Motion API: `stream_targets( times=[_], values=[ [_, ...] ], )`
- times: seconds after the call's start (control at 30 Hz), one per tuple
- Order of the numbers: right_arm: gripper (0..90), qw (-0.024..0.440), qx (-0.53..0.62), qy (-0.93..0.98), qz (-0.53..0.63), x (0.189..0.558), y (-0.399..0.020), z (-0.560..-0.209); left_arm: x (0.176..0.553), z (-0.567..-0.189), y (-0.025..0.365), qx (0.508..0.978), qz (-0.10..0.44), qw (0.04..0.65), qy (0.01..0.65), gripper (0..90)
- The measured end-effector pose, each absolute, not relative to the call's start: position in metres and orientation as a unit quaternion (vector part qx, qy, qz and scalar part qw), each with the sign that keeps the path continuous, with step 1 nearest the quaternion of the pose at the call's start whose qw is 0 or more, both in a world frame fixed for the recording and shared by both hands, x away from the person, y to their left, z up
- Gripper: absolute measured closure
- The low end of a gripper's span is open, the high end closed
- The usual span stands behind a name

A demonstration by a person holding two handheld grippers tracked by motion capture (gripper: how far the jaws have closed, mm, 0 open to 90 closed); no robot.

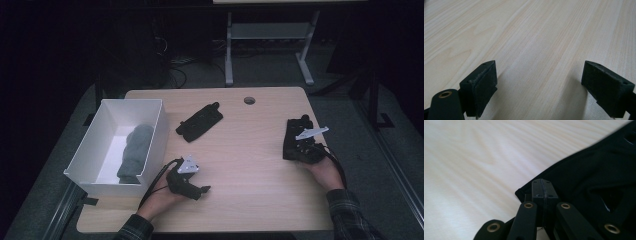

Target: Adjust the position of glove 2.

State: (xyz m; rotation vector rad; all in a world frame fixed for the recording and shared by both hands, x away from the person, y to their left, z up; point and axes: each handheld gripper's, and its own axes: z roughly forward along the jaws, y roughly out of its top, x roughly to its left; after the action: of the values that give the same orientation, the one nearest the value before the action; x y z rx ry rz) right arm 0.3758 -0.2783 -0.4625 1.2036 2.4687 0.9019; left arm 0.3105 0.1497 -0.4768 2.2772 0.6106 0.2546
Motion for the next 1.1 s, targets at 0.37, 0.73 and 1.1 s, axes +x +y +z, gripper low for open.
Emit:
stream_targets(
  times=[0.37, 0.73, 1.1],
  values=[
    [90.0, 0.081, 0.351, 0.877, 0.317, 0.353, -0.243, -0.460, 0.310, -0.478, 0.149, 0.888, 0.101, 0.379, 0.239, 12.5],
    [90.0, 0.044, 0.293, 0.899, 0.322, 0.326, -0.209, -0.459, 0.310, -0.478, 0.149, 0.888, 0.100, 0.380, 0.241, 12.5],
    [90.0, 0.014, 0.250, 0.911, 0.326, 0.293, -0.187, -0.458, 0.310, -0.478, 0.149, 0.886, 0.100, 0.383, 0.243, 12.8]
  ],
)
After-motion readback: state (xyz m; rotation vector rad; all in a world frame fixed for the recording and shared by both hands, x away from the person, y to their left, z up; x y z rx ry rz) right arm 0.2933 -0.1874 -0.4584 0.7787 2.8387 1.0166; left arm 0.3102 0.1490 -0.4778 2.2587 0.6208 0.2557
